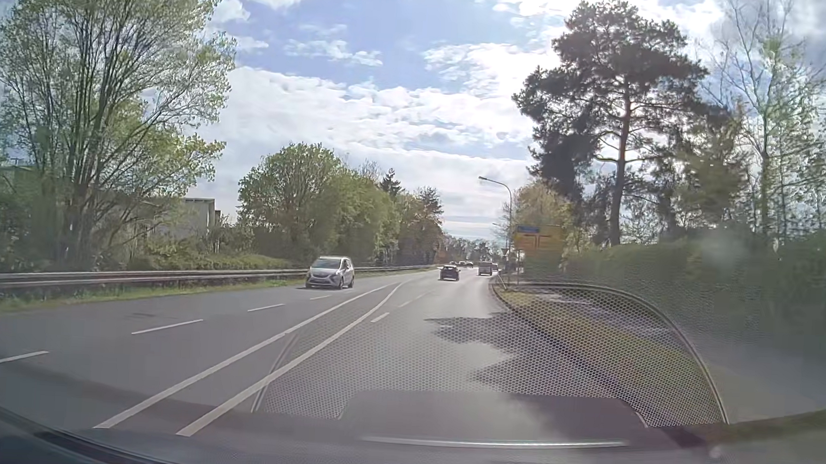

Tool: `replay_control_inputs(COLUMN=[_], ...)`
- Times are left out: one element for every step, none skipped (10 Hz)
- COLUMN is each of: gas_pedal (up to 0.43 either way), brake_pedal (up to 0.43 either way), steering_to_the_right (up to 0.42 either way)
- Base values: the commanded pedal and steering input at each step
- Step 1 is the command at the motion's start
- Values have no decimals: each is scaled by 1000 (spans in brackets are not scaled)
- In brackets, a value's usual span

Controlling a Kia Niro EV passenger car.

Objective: Follow the waypoints while adhering to traffic rules and regulations

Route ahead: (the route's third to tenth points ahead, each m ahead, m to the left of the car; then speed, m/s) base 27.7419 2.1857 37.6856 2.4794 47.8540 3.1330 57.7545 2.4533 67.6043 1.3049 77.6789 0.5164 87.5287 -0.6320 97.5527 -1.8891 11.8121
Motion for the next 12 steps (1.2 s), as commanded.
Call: replay_control_inputs(gas_pedal=[110,110,110,110,110,110,110,110,110,110,110,110], brake_pedal=[0,0,0,0,0,0,0,0,0,0,0,0], steering_to_the_right=[7,7,7,7,7,7,6,6,6,6,6,6])
